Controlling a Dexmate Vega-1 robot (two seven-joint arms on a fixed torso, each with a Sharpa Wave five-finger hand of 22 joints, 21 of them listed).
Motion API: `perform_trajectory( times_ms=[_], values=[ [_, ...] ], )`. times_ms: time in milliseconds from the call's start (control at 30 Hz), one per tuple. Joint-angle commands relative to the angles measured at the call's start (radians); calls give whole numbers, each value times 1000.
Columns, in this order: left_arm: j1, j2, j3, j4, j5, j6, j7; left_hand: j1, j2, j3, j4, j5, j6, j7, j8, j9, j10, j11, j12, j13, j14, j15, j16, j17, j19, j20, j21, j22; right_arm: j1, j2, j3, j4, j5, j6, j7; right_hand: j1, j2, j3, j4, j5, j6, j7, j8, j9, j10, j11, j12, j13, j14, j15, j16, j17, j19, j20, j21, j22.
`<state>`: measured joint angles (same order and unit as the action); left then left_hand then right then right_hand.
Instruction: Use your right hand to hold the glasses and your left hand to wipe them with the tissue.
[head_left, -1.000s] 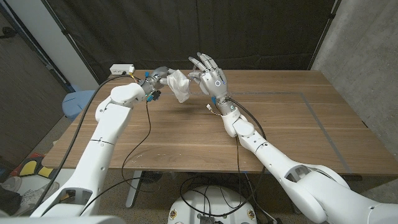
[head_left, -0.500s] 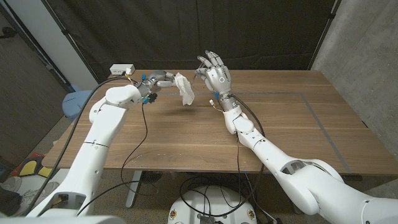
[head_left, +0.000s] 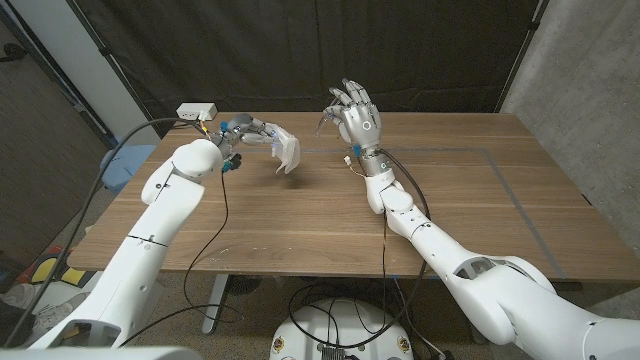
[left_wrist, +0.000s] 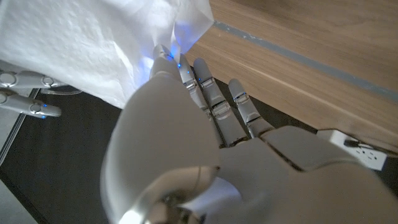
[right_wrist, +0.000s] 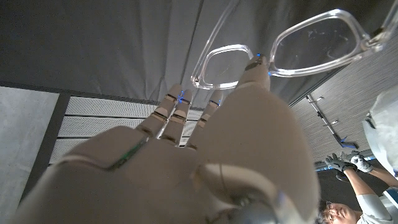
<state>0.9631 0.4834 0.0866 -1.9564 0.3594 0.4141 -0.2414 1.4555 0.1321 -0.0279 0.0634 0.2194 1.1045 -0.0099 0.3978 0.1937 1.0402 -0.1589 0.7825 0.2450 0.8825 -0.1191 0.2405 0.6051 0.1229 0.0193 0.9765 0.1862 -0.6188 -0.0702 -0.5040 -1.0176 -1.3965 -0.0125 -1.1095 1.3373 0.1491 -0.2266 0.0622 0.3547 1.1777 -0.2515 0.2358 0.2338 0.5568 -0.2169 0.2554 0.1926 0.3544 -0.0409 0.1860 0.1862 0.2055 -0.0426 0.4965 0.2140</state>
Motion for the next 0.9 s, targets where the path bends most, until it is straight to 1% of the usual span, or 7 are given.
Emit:
perform_trajectory(
  times_ms=[33, 133, 367, 467, 633, 767, 900],
  values=[
    [-5, 101, 145, 5, 454, 7, 165, 39, 18, 56, 52, -5, -13, -2, 1, 10, -32, -23, -12, 9, -14, -113, 4, 7, 2, -14, 3, 3, -7, -166, -184, -180, 272, -109, 204, 4, -8, -13, 3, 6, 55, 44, 9, 7, 5, -1, 1, 1, -2, -187, -1, 0, -5, -138, 7, 1],
    [-10, 101, 176, 33, 561, -2, 224, 37, 19, 58, 54, -7, -31, -14, -4, 16, -39, -28, -21, 16, -22, -114, 2, 10, -4, -21, -1, 2, -5, -208, -228, -235, 328, -163, 285, 2, -9, -18, 5, 6, 57, 44, 10, 10, 6, -1, -1, 1, -6, -186, -2, 0, -5, -136, 8, 1],
    [-28, 93, 198, 76, 677, -31, 238, 40, 13, 60, 50, -9, -23, -27, 0, 17, -38, -36, -29, 24, -28, -118, 2, 14, -7, -29, -5, 1, 4, -289, -299, -382, 421, -305, 559, 3, -11, -31, 8, 7, 61, 42, 8, 11, 5, -2, -8, 0, -33, -182, -8, -2, -17, -129, 5, 2],
    [-35, 91, 209, 91, 722, -43, 236, 40, 12, 60, 49, -10, -26, -33, -2, 16, -44, -36, -36, 27, -31, -118, 2, 15, -10, -31, -7, 1, 21, -310, -333, -407, 424, -357, 628, 5, -8, -33, 9, 9, 59, 41, 5, 10, -1, -2, -12, 0, -37, -183, -7, -2, -19, -124, 6, 3],
    [-48, 83, 211, 111, 740, -78, 207, 37, 11, 60, 51, -10, -27, -41, -3, 14, -46, -36, -42, 31, -38, -117, -1, 16, -12, -34, -10, 1, 51, -338, -378, -458, 437, -438, 792, 6, -6, -35, 9, 9, 58, 41, 3, 10, -6, -2, -15, -1, -41, -183, -6, -1, -19, -121, 6, 3],
    [-60, 82, 212, 123, 740, -106, 166, 37, 11, 61, 51, -9, -43, -43, -10, 15, -52, -36, -50, 36, -43, -118, -3, 18, -12, -34, -11, 1, 65, -342, -399, -471, 448, -490, 850, 9, -5, -36, 9, 10, 58, 41, 2, 10, -9, -2, -18, -1, -47, -182, -6, -1, -15, -113, 9, 3],
    [-85, 105, 224, 121, 740, -145, 59, 34, 14, 62, 54, -8, -53, -47, -12, 19, -58, -37, -58, 39, -49, -117, -5, 19, -16, -33, -14, 1, 93, -343, -432, -488, 440, -559, 962, 9, -6, -39, 10, 10, 58, 41, 2, 11, -9, -2, -19, -1, -51, -179, -7, -2, -16, -109, 10, 3]
  ],
)
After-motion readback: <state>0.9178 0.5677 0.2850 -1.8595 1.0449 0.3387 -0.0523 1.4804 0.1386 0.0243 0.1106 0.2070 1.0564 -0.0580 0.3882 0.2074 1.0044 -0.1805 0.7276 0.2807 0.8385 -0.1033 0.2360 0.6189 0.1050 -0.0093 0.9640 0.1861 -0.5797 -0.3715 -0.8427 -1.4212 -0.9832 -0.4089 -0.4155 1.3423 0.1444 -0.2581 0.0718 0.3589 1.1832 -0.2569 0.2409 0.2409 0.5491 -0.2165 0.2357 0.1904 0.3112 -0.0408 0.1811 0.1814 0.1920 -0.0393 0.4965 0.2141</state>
